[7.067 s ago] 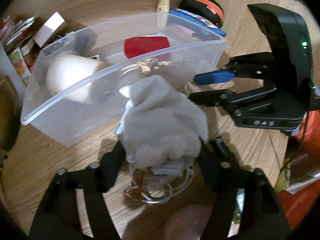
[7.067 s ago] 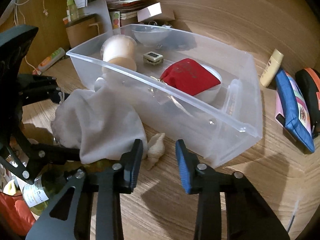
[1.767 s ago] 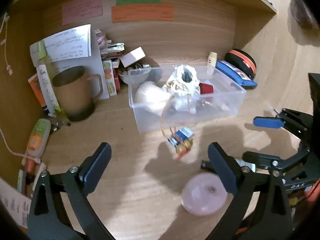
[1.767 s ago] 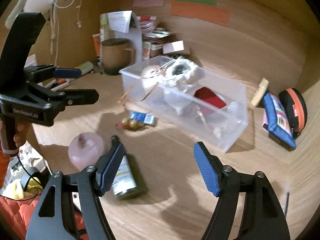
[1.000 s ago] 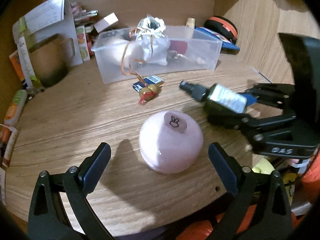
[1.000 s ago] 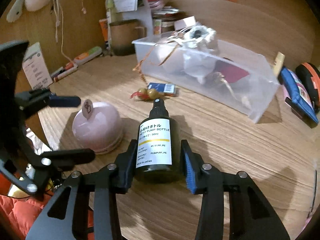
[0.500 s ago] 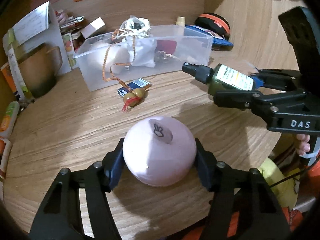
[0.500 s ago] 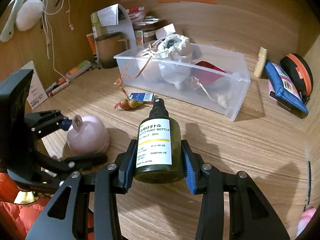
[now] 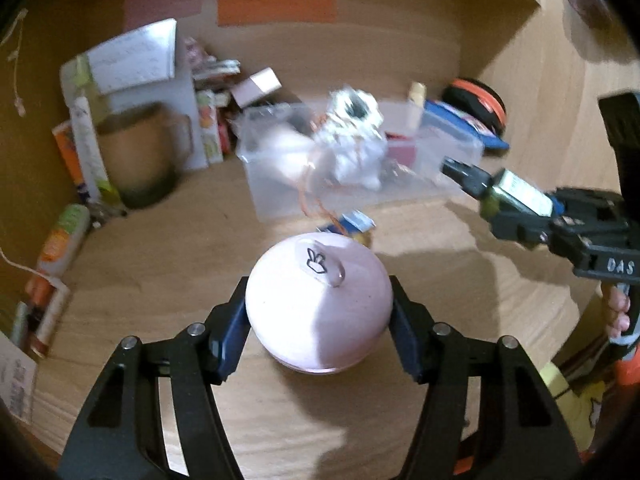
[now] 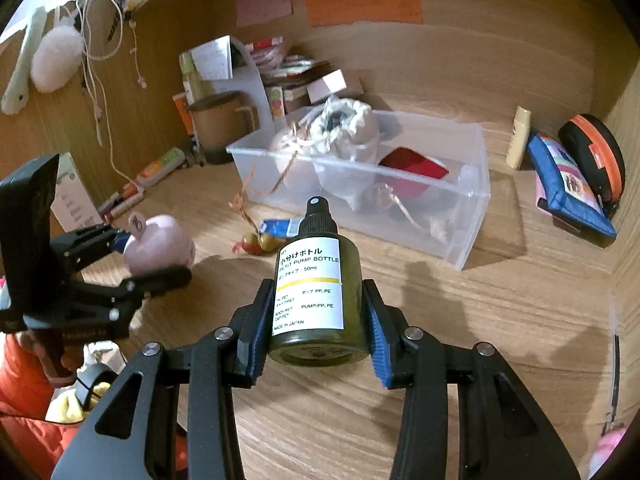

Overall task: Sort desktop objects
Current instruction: 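Carry the pink dome lid and green pump bottle over the clear box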

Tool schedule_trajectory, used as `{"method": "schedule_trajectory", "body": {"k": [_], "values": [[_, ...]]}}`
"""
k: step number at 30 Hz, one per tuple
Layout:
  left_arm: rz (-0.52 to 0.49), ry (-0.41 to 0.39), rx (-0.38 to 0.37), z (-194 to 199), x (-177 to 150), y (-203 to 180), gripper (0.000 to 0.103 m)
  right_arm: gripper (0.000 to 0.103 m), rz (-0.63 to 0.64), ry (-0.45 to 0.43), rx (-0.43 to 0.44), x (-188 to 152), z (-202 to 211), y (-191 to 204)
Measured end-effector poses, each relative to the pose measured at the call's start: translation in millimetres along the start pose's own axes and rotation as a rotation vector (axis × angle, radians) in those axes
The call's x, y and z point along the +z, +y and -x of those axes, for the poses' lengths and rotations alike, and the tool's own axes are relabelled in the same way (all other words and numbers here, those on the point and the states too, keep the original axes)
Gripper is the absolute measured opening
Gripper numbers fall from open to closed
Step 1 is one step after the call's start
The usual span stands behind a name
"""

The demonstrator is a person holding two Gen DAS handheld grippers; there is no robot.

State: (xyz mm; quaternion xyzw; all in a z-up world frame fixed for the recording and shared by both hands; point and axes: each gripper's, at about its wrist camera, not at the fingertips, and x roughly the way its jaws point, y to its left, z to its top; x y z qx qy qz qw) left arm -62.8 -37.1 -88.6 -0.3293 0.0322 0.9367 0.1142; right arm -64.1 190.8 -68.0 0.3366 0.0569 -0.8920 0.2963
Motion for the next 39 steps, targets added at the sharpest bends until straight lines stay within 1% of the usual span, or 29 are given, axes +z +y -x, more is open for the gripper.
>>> {"method": "schedule_trajectory", "body": {"k": [6,16,22,26,29,33,36,39], "values": [[0.003,-0.06,0.085,8,32,10,0.062,0.038,0.007,-0.055,0.004,20,12,-7],[-0.004,-0.129,0.111,10,80,12,0.062,0.038,0.012,-0.117,-0.013,51,24,-28],[0.019,-0.164,0.082,11,107,20,0.062,0.038,-0.011,-0.137,-0.034,65,26,-44],[0.008,-0.173,0.075,4,122,23,0.062,0.038,-0.022,-0.138,-0.055,73,23,-55],[0.014,-0.166,0.047,-5,131,25,0.062,0.038,-0.036,-0.138,-0.063,79,18,-63],[0.009,-0.149,0.032,-21,142,25,0.062,0.038,-0.053,-0.124,-0.064,89,5,-75],[0.021,-0.133,-0.004,-33,151,29,0.062,0.038,-0.063,-0.107,-0.063,97,-7,-82],[0.033,-0.134,-0.032,-42,159,33,0.062,0.038,-0.072,-0.088,-0.064,103,-17,-88]]}}
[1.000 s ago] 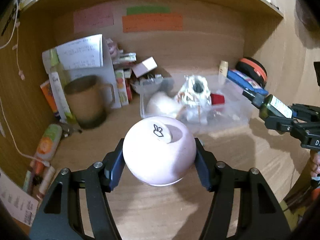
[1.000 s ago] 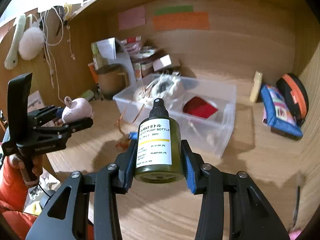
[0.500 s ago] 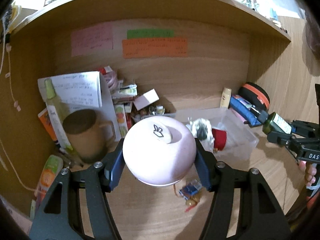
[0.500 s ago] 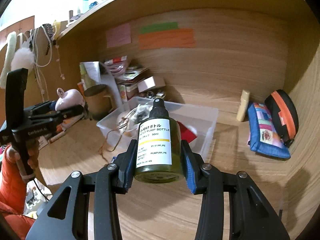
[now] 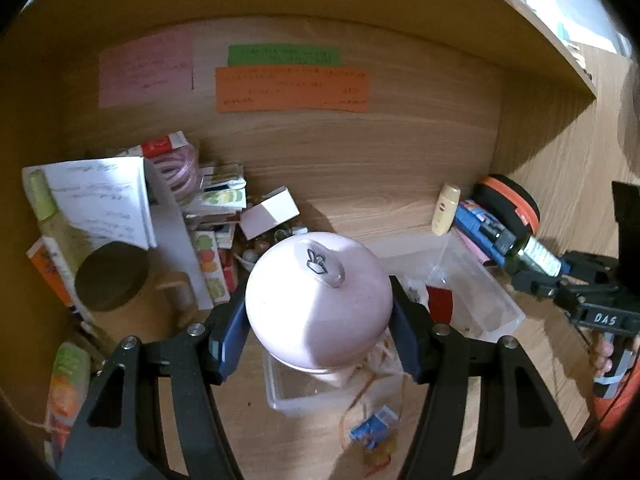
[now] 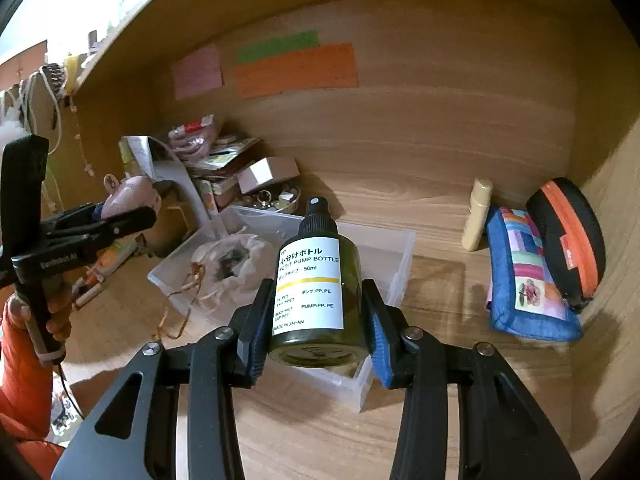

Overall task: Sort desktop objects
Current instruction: 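Carry the pink dome lid and green pump bottle over the clear box, then open the left tool to drop the pink lid while the right tool lowers the bottle in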

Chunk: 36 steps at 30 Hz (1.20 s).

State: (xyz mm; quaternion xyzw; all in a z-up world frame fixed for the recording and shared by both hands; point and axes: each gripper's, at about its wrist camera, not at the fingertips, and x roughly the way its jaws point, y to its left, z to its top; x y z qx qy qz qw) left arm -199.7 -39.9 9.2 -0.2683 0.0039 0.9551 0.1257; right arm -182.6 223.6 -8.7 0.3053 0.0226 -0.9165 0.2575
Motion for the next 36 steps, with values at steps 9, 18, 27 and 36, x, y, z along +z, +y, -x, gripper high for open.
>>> {"method": "schedule_trajectory", "body": {"k": [9,18,27,36], "values": [[0.019,0.035,-0.055,-38,10,8,0.062,0.038,-0.001,0.05,-0.019,11,-27,-8],[0.024,0.116,-0.088,-75,9,13,0.062,0.038,-0.003,0.132,-0.008,16,-67,-9],[-0.009,0.201,-0.082,-102,7,6,0.062,0.038,0.053,0.167,-0.002,15,-98,-2],[-0.04,0.242,-0.05,-117,1,-6,0.062,0.038,0.062,0.18,0.018,7,-105,-4]]}}
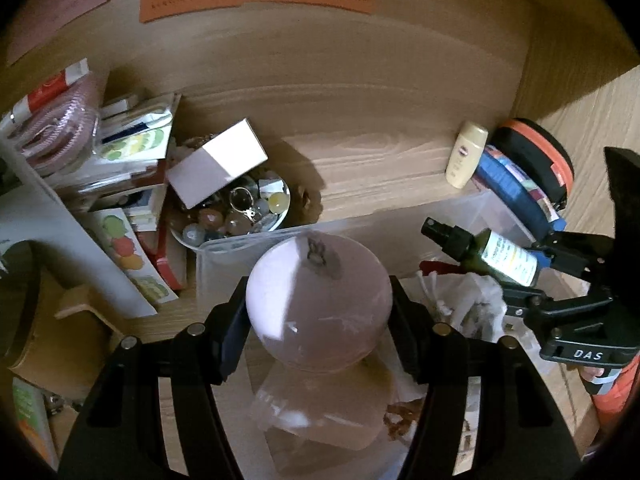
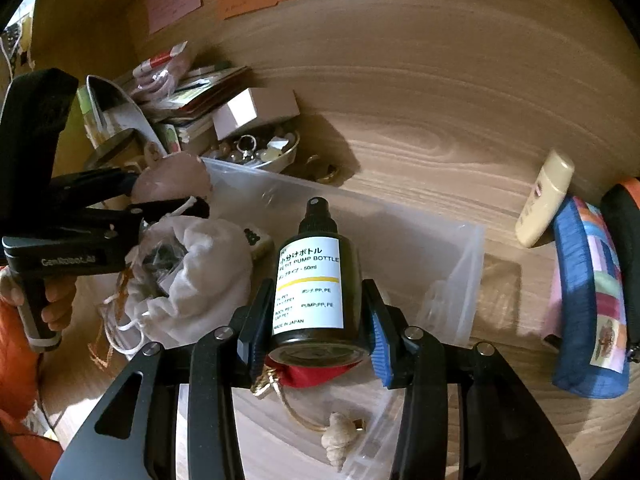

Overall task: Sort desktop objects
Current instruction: 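Open the left tool to drop the pink lid while the right tool lowers the bottle in, then withdraw both open tools toward the blue box and gold ornament on the desk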

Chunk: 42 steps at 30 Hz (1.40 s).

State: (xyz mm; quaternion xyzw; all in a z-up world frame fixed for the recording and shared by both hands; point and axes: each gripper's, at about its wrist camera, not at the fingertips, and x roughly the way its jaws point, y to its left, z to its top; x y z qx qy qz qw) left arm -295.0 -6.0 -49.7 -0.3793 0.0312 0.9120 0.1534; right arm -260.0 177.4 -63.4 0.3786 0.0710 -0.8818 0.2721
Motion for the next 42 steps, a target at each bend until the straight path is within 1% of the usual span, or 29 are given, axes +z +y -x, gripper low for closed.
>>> {"method": "schedule_trajectory", "body": {"k": [3,10,13,15,17,19,21,24,26,28,32,35,37,42], "values": [[0.002,0.006,0.006,-2,1,-1,0.062,0.038,-0.002,-0.005,0.006,-1,0,1],[0.01,0.024,0.031,-5,3,-2,0.062,0.038,0.01,-0.032,-0.033,-2,3,6],[-0.005,0.02,0.045,-4,3,-5,0.063,0.039,0.008,-0.033,-0.04,-3,4,7],[-0.011,0.025,0.052,-4,4,-7,0.066,0.041,0.007,-0.035,-0.044,-3,5,7],[-0.007,0.029,0.052,-3,4,-6,0.069,0.048,0.01,-0.041,-0.047,-4,6,8],[-0.003,0.031,0.051,-1,4,-5,0.069,0.052,0.013,-0.051,-0.056,-4,8,9],[-0.004,0.024,0.061,2,4,-5,0.07,0.053,0.017,-0.058,-0.061,-4,9,10],[-0.009,-0.001,0.078,12,3,-7,0.074,0.055,0.016,-0.067,-0.066,-3,12,11],[-0.015,-0.02,0.103,20,2,-8,0.077,0.06,0.016,-0.074,-0.072,-4,13,11],[-0.018,-0.04,0.124,27,0,-9,0.085,0.063,0.017,-0.083,-0.083,-4,15,11],[-0.016,-0.068,0.139,42,-1,-10,0.089,0.07,0.021,-0.091,-0.084,-2,20,11],[-0.033,-0.09,0.178,54,-3,-14,0.092,0.072,0.02,-0.102,-0.099,0,25,10],[-0.044,-0.106,0.191,63,-6,-15,0.095,0.072,0.015,-0.11,-0.106,2,31,10],[-0.073,-0.136,0.21,86,-22,-18,0.098,0.079,-0.006,-0.142,-0.113,2,52,14]]}}
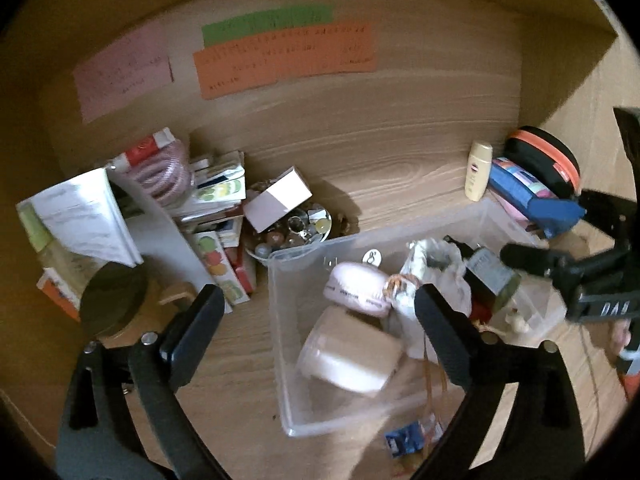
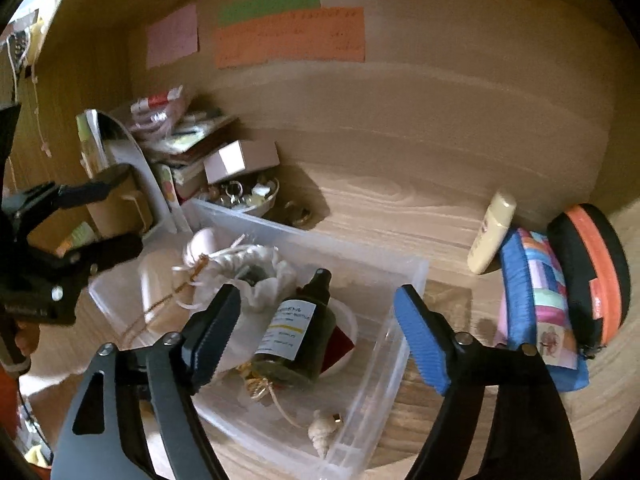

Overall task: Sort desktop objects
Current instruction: 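Withdraw both open tools toward the blue box and gold ornament on the desk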

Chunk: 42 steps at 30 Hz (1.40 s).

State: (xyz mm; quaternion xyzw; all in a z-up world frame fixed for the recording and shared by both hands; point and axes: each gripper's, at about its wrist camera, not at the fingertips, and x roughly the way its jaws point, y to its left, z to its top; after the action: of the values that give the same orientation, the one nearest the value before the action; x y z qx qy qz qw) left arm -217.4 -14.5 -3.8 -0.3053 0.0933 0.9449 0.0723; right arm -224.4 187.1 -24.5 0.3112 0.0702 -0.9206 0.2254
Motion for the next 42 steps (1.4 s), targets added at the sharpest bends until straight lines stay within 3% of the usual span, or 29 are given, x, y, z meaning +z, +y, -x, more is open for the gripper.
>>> {"method": "schedule_trajectory", "body": {"k": [13,25,28,34,42], "values": [[-0.01,-0.002,-0.043,34,-55,12,0.1,0.079,0.035,0.001,-0.006,-41,45,53],[0.095,0.075,-0.057,38,-118,50,0.1,0.077,0.076,0.173,0.114,-99,5,126],[0.115,0.08,-0.076,40,-128,55,0.1,0.073,0.098,0.202,0.138,-102,-4,139],[0.128,0.067,-0.098,43,-136,61,0.1,0.055,0.073,0.288,0.111,-97,-29,148],[0.113,0.063,-0.12,40,-134,60,0.1,0.047,0.086,0.277,0.061,-82,-33,159]]}}
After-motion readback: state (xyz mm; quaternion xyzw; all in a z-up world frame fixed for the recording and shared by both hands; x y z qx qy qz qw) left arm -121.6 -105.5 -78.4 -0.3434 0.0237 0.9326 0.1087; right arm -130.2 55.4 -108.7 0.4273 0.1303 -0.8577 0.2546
